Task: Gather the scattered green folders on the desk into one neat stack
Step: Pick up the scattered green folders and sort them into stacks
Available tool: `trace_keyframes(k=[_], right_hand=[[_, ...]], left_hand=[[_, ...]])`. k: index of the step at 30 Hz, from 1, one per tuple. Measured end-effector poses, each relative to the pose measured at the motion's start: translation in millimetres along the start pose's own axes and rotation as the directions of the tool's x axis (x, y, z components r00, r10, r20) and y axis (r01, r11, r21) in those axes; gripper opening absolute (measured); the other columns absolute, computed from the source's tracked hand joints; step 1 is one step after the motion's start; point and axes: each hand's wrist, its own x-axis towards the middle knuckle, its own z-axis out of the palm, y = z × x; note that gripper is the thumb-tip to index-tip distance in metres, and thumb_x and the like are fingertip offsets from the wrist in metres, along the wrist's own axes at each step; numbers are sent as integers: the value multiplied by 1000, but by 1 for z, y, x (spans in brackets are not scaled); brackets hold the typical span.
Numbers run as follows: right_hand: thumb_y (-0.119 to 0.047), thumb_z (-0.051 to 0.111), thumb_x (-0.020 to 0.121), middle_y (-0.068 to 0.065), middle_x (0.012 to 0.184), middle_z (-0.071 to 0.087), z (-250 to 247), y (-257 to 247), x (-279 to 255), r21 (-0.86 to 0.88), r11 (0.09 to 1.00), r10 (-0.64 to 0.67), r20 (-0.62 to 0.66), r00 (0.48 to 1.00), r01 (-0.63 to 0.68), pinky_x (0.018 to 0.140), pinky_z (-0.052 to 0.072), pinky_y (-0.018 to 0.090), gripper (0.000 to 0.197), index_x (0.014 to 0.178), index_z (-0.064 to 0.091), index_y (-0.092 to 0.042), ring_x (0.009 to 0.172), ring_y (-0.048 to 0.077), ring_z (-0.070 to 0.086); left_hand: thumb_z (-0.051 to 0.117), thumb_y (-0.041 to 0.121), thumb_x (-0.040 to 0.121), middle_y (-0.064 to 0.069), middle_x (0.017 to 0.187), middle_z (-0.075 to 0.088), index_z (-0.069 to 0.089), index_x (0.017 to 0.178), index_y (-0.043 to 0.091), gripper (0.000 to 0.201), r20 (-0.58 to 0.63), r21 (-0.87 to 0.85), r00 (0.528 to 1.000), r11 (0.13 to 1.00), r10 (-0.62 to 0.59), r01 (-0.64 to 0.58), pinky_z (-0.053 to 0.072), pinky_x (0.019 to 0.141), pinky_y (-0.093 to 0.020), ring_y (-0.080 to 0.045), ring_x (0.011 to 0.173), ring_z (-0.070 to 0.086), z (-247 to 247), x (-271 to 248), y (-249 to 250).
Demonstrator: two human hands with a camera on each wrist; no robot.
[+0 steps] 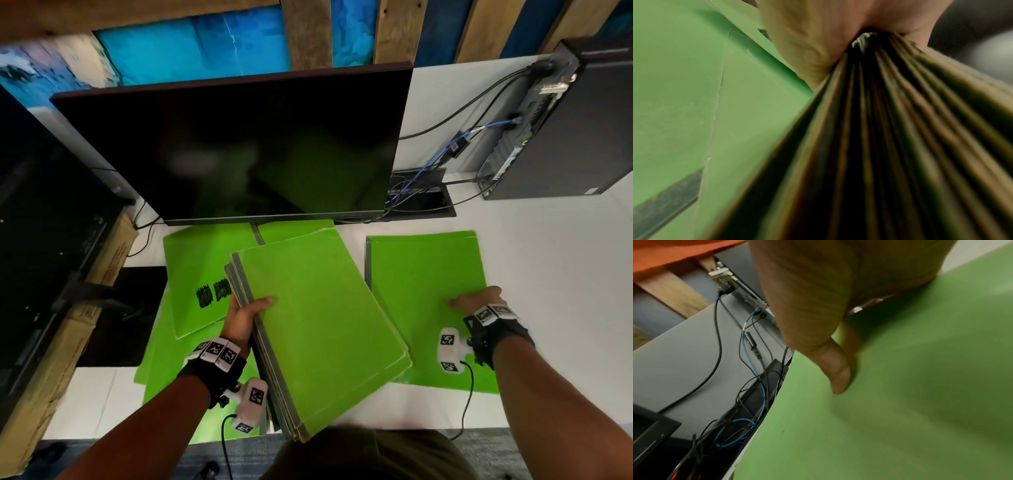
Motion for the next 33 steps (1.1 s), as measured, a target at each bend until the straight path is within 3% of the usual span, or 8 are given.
trace_keyframes(k=[7, 10, 14, 19, 23, 26, 28, 33], right_hand=[[-25, 89, 61, 27, 132, 50, -2, -3, 7, 59, 998, -27, 94, 995, 22, 95, 46, 54, 101, 135, 28, 4, 114, 42, 55], [-34, 88, 61, 26, 137, 42, -1, -2, 1, 3, 999, -53, 35, 998, 53, 101, 40, 54, 103, 136, 26, 1, 123, 43, 47], [-45, 85, 61, 20, 132, 38, 0, 11, -2, -156, 987, -53, -71, 996, 42, 100, 37, 53, 98, 133, 34, -2, 125, 40, 39], [-32, 86, 63, 25, 132, 41, -16, 21, 11, -80, 995, -70, -82, 994, 64, 100, 40, 53, 91, 130, 35, 1, 123, 44, 43], [-42, 83, 65, 22, 130, 38, -32, 42, 19, -177, 984, -47, -90, 995, 31, 100, 36, 53, 91, 133, 36, -2, 124, 42, 39], [-33, 85, 65, 26, 131, 39, -36, 55, 25, -112, 992, -72, -76, 995, 63, 100, 39, 52, 91, 133, 36, 1, 123, 44, 42], [-29, 86, 65, 27, 133, 40, -41, 63, 24, -86, 995, -61, -61, 996, 56, 99, 41, 50, 90, 133, 35, 2, 123, 44, 44], [-42, 88, 57, 24, 130, 47, -53, 112, 21, -94, 995, 28, -47, 998, -32, 98, 44, 48, 97, 131, 42, 0, 121, 41, 47]], left_hand=[[68, 0, 79, 2, 94, 63, 49, 96, 28, 38, 12, 12, 1000, 1000, 29, -29, 45, 70, -31, -19, 88, 60, 0, 1, 0], [68, 1, 79, 3, 94, 62, 47, 105, 25, 41, 8, 7, 1000, 1000, 24, -24, 44, 78, -34, -16, 87, 59, 0, 2, -1], [69, 2, 77, -3, 99, 66, 47, 119, 18, 50, 6, 9, 1000, 1000, 8, -8, 47, 88, -41, -29, 102, 61, -1, 3, -6], [71, 1, 75, -1, 104, 67, 40, 136, 16, 70, 11, -55, 1000, 998, -15, 16, 48, 74, -33, -19, 95, 63, 5, 3, -15], [70, 0, 76, -1, 101, 67, 45, 127, 19, 60, 33, -47, 999, 999, -15, 17, 49, 80, -37, -19, 89, 63, 15, 1, -19], [67, -4, 77, -6, 99, 68, 54, 112, 21, 45, 55, -31, 998, 1000, 3, -1, 50, 71, -35, -26, 88, 65, 20, 1, -18], [68, -2, 76, -8, 100, 67, 54, 107, 23, 42, 72, -5, 997, 1000, 4, -3, 50, 73, -36, -28, 90, 64, 26, 1, -19], [78, 11, 57, -12, 106, 68, 52, 125, 12, 72, 125, 39, 992, 999, -1, -4, 49, 90, -47, -33, 102, 63, 35, 3, -23]])
